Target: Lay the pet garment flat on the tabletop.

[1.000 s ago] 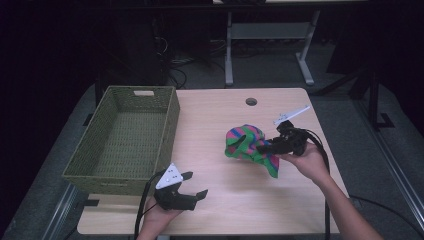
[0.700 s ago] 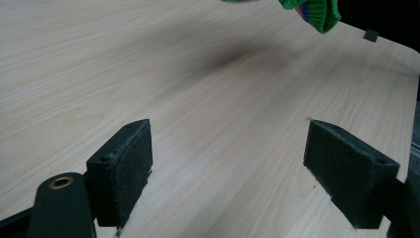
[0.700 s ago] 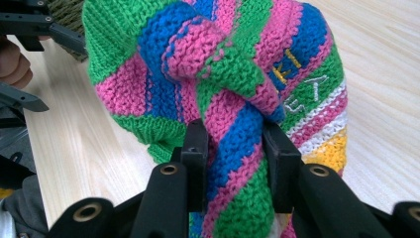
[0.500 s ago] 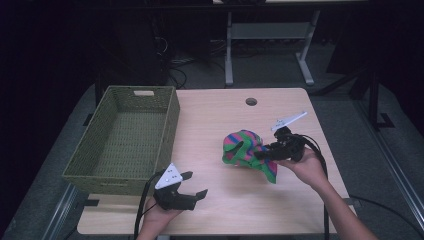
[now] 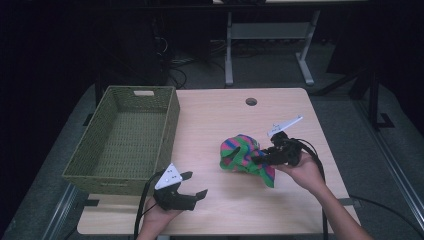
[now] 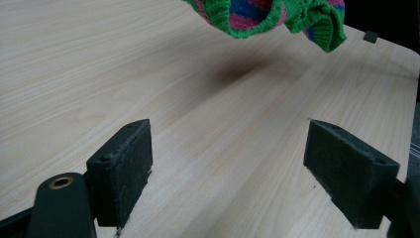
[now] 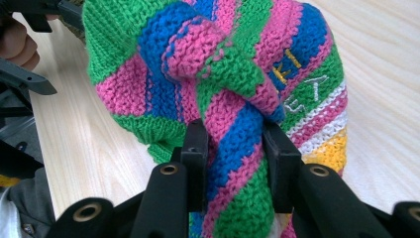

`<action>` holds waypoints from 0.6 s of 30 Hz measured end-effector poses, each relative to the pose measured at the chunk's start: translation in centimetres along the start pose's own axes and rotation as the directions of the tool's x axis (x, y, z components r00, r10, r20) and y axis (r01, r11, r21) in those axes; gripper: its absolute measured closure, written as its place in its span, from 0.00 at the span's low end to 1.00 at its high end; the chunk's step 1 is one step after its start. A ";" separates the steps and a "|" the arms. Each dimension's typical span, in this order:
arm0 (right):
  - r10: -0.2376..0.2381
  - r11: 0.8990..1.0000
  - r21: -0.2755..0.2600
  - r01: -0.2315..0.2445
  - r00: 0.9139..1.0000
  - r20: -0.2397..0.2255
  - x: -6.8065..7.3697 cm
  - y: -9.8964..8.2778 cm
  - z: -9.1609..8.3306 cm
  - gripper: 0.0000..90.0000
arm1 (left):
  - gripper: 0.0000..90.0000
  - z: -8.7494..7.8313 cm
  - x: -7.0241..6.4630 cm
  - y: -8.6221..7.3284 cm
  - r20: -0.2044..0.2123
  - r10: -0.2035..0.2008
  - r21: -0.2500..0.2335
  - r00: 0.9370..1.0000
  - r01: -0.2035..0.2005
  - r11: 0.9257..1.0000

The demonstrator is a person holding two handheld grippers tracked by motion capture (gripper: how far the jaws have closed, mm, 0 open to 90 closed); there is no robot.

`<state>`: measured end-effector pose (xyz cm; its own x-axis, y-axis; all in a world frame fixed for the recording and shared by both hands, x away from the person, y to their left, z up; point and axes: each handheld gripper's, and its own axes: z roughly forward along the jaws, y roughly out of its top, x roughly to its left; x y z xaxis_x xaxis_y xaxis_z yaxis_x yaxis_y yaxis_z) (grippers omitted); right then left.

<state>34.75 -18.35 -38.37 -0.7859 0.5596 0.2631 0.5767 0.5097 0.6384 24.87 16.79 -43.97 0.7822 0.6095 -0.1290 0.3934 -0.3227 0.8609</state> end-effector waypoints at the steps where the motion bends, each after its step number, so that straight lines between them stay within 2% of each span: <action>1: -0.001 1.000 0.000 0.001 1.000 -0.004 0.0 -0.1 0.1 0.75 | 0.21 0.0 0.0 0.0 0.000 -0.002 0.000 1.000 0.002 1.000; 18: -0.009 0.999 0.033 0.009 1.000 -0.009 0.6 -0.7 1.5 0.75 | 0.21 -0.1 0.0 0.0 0.000 0.002 -0.003 1.000 -0.002 1.000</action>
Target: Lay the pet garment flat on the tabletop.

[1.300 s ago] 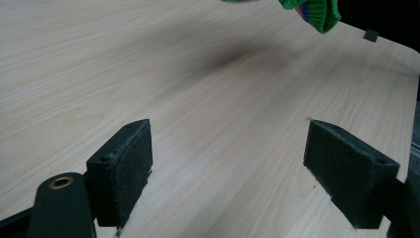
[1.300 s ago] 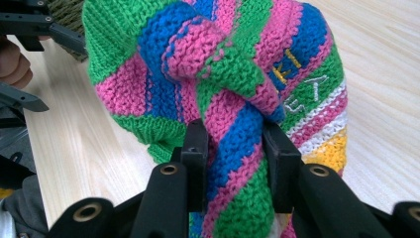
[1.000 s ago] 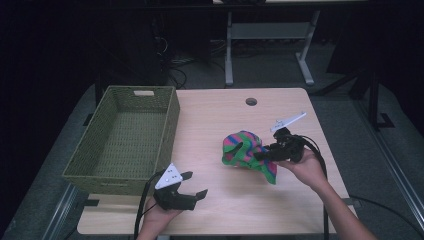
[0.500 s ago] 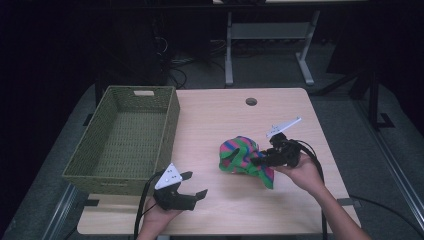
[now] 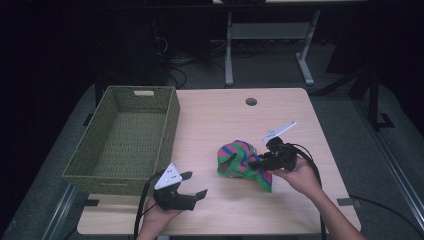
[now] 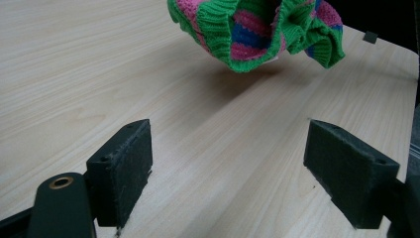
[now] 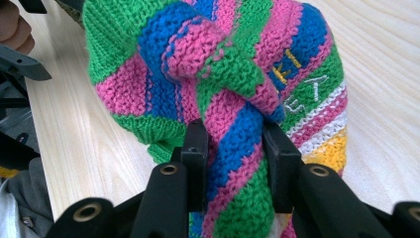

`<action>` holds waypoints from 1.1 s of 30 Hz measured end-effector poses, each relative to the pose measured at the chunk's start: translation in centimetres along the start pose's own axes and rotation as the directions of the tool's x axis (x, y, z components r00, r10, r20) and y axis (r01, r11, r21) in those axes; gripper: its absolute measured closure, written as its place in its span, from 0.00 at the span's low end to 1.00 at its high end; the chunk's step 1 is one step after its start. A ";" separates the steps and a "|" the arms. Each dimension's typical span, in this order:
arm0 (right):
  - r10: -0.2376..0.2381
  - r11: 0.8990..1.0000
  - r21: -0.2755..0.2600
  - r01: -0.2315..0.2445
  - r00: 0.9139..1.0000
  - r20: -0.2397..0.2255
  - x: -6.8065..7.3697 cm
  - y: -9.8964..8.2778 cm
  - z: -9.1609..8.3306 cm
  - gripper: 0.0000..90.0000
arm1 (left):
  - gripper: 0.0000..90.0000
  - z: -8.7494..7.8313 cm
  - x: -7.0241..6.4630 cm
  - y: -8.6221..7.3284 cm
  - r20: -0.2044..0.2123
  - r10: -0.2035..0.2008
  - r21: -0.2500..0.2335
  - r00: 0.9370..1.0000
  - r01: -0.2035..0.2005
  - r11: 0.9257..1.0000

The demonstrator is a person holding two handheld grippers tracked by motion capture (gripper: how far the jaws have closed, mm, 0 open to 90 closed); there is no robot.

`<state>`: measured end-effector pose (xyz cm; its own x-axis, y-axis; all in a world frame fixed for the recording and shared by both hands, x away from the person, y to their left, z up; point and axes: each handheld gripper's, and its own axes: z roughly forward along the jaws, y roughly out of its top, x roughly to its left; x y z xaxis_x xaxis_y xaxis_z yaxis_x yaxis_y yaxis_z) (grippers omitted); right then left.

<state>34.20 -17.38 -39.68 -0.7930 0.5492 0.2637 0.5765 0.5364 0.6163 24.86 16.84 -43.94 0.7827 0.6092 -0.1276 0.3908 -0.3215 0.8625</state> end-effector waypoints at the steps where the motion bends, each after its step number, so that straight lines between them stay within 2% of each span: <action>1: -0.001 1.000 -0.001 0.001 1.000 -0.002 0.0 0.0 0.1 0.75 | 0.21 0.0 0.0 0.0 0.000 -0.006 -0.003 1.000 0.006 1.000; 8: 0.002 1.000 0.008 -0.001 1.000 -0.004 0.1 -0.2 0.7 0.75 | 0.21 0.0 0.0 0.0 0.001 -0.003 0.003 1.000 0.003 1.000; 25: 0.003 0.998 0.062 -0.002 1.000 -0.011 0.2 -1.0 3.7 0.75 | 0.21 -0.1 0.1 -0.1 0.000 -0.008 0.000 1.000 0.008 1.000; 33: 0.012 0.997 0.083 -0.011 1.000 -0.014 0.3 -1.3 4.6 0.75 | 0.21 -0.1 0.0 -0.1 0.001 -0.007 0.001 1.000 0.007 1.000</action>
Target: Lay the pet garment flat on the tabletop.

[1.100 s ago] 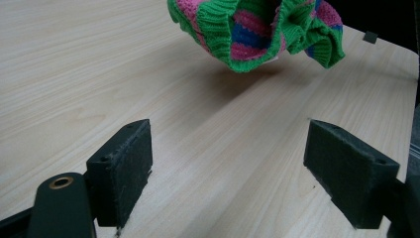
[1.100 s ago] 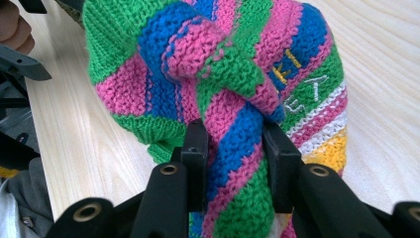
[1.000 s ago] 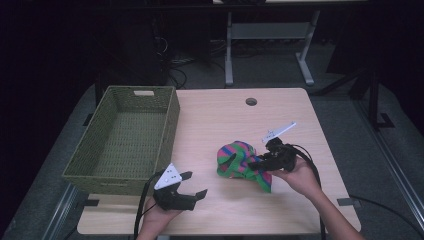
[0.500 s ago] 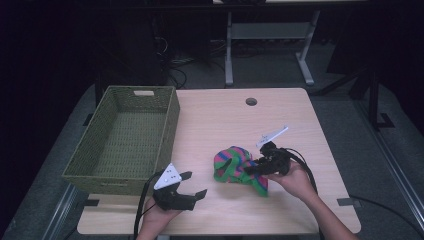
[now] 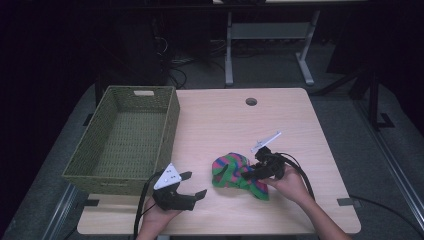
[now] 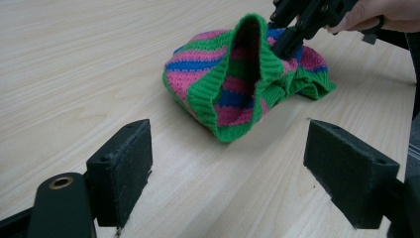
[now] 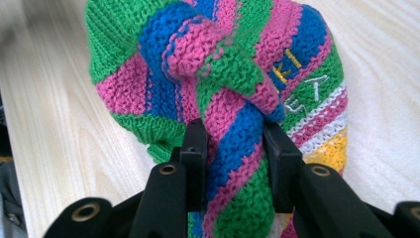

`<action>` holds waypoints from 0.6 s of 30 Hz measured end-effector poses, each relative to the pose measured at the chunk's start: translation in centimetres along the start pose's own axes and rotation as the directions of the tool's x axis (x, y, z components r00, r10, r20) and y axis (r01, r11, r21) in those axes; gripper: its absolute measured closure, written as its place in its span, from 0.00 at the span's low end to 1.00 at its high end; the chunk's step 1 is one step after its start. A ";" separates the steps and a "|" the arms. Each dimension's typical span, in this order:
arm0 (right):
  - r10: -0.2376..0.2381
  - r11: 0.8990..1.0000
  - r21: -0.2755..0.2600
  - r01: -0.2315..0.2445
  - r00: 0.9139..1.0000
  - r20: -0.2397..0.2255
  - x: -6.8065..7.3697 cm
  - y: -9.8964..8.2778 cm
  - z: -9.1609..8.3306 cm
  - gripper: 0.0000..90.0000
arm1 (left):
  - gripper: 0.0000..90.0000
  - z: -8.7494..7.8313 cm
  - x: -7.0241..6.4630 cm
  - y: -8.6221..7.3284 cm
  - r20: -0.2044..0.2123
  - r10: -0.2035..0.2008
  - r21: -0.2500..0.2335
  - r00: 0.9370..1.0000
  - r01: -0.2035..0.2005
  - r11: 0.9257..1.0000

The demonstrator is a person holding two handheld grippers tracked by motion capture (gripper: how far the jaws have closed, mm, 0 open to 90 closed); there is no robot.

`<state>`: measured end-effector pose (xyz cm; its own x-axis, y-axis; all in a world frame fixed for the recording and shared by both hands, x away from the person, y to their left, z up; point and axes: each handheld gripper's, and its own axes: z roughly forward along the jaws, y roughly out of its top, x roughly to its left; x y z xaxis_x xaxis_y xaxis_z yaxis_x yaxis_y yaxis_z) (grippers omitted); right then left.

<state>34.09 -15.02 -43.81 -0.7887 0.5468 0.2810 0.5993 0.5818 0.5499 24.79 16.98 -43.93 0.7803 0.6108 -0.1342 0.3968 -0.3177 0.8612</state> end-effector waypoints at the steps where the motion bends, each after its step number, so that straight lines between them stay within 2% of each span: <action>1: 0.004 1.000 0.002 -0.004 1.000 0.000 0.0 -0.1 0.1 0.75 | 0.21 0.0 0.0 0.0 0.000 -0.001 -0.002 1.000 0.001 1.000; 12: 0.026 1.000 0.014 -0.026 1.000 -0.007 -0.1 -0.7 1.3 0.74 | 0.21 0.0 0.0 0.0 0.001 0.001 0.001 1.000 -0.001 1.000; 18: 0.039 0.999 -0.001 -0.039 0.999 -0.015 -0.1 -1.0 1.6 0.73 | 0.21 0.0 -0.1 0.0 0.002 -0.002 0.000 1.000 0.002 1.000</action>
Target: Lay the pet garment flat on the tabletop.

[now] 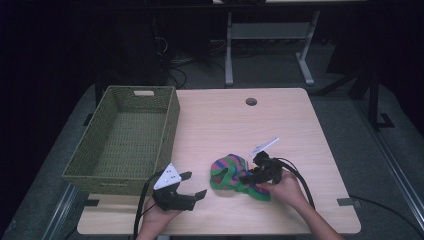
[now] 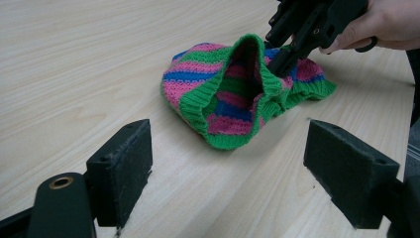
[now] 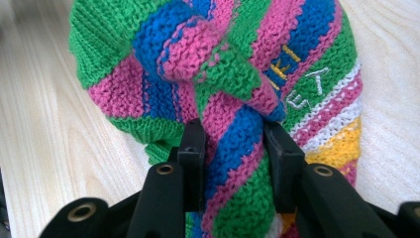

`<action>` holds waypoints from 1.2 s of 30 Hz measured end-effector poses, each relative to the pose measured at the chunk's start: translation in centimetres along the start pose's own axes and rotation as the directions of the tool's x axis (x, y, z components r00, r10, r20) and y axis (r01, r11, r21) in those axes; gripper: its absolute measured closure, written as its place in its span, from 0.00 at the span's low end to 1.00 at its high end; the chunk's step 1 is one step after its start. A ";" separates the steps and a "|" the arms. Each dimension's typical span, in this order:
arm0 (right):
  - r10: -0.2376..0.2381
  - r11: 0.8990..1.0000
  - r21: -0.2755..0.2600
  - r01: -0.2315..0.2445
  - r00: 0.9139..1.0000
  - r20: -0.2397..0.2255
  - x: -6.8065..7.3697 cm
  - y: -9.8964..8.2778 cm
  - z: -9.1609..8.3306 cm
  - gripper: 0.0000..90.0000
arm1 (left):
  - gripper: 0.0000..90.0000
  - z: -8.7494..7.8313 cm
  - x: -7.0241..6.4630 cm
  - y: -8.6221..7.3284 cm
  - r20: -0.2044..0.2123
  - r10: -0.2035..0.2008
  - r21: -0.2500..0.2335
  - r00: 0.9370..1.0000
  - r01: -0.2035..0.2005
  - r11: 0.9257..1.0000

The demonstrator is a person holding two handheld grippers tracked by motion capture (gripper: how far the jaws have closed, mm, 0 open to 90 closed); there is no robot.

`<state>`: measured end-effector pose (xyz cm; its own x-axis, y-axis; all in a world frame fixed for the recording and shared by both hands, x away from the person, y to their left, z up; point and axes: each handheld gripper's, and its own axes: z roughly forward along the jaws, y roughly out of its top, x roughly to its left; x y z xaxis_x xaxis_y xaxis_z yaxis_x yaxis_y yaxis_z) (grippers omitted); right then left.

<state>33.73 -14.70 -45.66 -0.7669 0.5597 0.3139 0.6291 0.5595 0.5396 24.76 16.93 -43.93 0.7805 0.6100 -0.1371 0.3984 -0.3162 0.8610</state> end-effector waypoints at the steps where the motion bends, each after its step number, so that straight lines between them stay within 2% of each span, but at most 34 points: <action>1: -0.001 1.000 -0.002 0.001 1.000 0.001 0.1 0.0 0.0 0.72 | 0.21 0.0 0.0 0.0 0.000 0.004 0.001 1.000 -0.004 1.000; 11: 0.012 1.000 -0.017 -0.012 1.000 -0.018 0.1 -0.2 0.0 0.63 | 0.21 -0.1 0.1 0.0 -0.002 0.001 -0.002 1.000 -0.001 1.000; 14: -0.004 1.000 -0.021 0.004 1.000 -0.024 0.1 -0.2 -0.2 0.58 | 0.21 -0.1 0.1 0.0 -0.002 0.001 -0.004 1.000 -0.001 1.000; 24: -0.006 0.999 -0.051 0.004 1.000 -0.024 0.4 -0.1 -2.3 0.46 | 0.21 -0.1 0.1 0.0 0.000 -0.004 -0.004 1.000 0.004 1.000; 27: -0.027 0.998 -0.062 0.026 1.000 -0.009 0.7 0.1 -3.1 0.46 | 0.21 0.0 0.1 0.0 -0.001 -0.003 -0.003 1.000 0.003 1.000; 31: -0.066 0.993 -0.099 0.064 0.998 -0.018 1.6 0.4 -4.3 0.48 | 0.21 0.0 0.0 0.0 0.000 -0.004 -0.003 1.000 0.004 1.000; 36: -0.115 0.990 -0.090 0.110 0.992 -0.047 2.7 0.7 -4.4 0.49 | 0.21 0.0 0.0 0.0 0.000 -0.003 -0.002 1.000 0.003 1.000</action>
<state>31.55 -15.53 -41.05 -0.8391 0.4622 0.2867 0.5271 0.5607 0.6386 24.80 16.90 -43.94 0.7792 0.6111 -0.1393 0.3995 -0.3130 0.8616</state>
